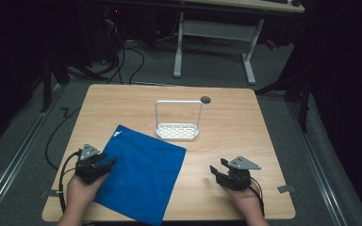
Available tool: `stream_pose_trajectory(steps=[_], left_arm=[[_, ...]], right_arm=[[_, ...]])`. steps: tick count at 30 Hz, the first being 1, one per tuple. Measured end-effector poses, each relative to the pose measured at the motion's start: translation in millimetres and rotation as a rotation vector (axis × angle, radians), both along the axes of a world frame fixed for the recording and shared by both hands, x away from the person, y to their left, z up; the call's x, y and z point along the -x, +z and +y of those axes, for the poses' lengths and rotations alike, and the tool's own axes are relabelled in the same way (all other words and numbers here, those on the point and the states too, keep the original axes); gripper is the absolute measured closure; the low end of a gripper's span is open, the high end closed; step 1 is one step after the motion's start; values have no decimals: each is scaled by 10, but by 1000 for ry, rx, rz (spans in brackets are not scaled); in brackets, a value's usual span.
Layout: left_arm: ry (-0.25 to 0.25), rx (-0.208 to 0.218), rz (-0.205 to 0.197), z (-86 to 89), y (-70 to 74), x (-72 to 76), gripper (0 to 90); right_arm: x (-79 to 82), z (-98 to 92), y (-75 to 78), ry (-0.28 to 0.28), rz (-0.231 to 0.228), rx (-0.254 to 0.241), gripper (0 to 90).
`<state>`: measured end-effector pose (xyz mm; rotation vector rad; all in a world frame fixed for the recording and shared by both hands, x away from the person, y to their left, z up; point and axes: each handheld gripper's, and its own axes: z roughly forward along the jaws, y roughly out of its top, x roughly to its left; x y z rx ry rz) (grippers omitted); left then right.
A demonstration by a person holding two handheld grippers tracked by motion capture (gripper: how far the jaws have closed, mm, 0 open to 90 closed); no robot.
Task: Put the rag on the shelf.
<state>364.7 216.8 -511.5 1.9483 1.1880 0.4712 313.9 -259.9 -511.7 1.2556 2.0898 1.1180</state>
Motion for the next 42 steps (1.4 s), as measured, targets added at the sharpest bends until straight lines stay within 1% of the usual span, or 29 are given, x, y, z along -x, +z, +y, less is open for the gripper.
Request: stream_pose_trajectory(steps=[2, 4, 6, 7, 9, 13, 16, 17, 18, 19, 21, 23, 24, 25, 26, 27, 28, 29, 31, 32, 33, 34, 36, 37, 39, 41, 42], left_arm=[[-8, 2, 2, -36, -14, -16, 512], [-5, 1, 4, -36, -21, -17, 508], [-3, 18, 10, -24, -25, -9, 506], [-3, 18, 10, -24, -25, -9, 506], [-5, 4, 16, -25, -34, -5, 506], [7, 18, 15, -21, -39, -8, 502], [6, 13, 18, -20, -52, -4, 502], [8, 1, 19, -17, -54, 5, 499], [10, 0, 8, -7, -55, 12, 500], [15, 10, 17, 2, -53, 25, 502], [20, 20, 19, 23, -53, 52, 502], [22, 13, 22, 38, -57, 90, 506], [25, 13, 23, 43, -63, 113, 507], [23, 3, 20, 60, -67, 136, 512], [29, 8, 32, 71, -73, 182, 517], [32, 9, 33, 81, -79, 209, 522], [29, 1, 28, 95, -84, 233, 526], [35, -7, 41, 111, -90, 293, 528], [45, -7, 48, 153, -100, 397, 539], [50, -3, 52, 169, -104, 439, 541], [50, -3, 52, 169, -104, 439, 550], [61, -4, 66, 202, -125, 581, 561], [67, -8, 79, 231, -139, 674, 593], [65, -4, 87, 251, -147, 719, 614], [62, -13, 100, 283, -171, 797, 662], [66, -5, 94, 320, -180, 861, 686], [70, -6, 94, 335, -180, 877, 697]], right_arm=[[-11, 0, -11, 1, -4, 4, 448], [-14, 6, -25, 4, 2, 8, 449], [-19, 8, -33, 2, 5, 6, 451], [-21, 8, -37, 4, 7, 6, 451], [-28, 15, -49, 10, 9, 11, 456], [-37, 45, -64, 21, 15, 17, 457], [-40, 64, -61, 27, 12, 20, 458], [-49, 78, -59, 32, 10, 21, 464], [-50, 86, -58, 32, 12, 18, 465], [-59, 93, -57, 38, 8, 22, 470], [-73, 118, -53, 49, 11, 15, 480], [-87, 161, -46, 71, 7, 18, 505], [-97, 187, -44, 85, 1, 18, 517], [-114, 220, -41, 95, 7, 17, 530], [-138, 261, -37, 106, 13, 27, 545], [-165, 320, -31, 116, 14, 38, 586], [-182, 353, -26, 125, 18, 37, 650], [-208, 382, -21, 141, 17, 30, 677], [-285, 469, -4, 152, 19, 13, 691], [-339, 530, -2, 161, 18, 16, 706], [-339, 530, -2, 161, 18, 16, 706], [-449, 637, -27, 176, 24, 21, 732], [-544, 723, -51, 192, 36, 24, 749], [-594, 771, -60, 197, 41, 27, 756], [-686, 858, -76, 209, 53, 28, 770], [-754, 939, -98, 226, 70, 50, 773], [-798, 988, -127, 236, 64, 73, 777]])
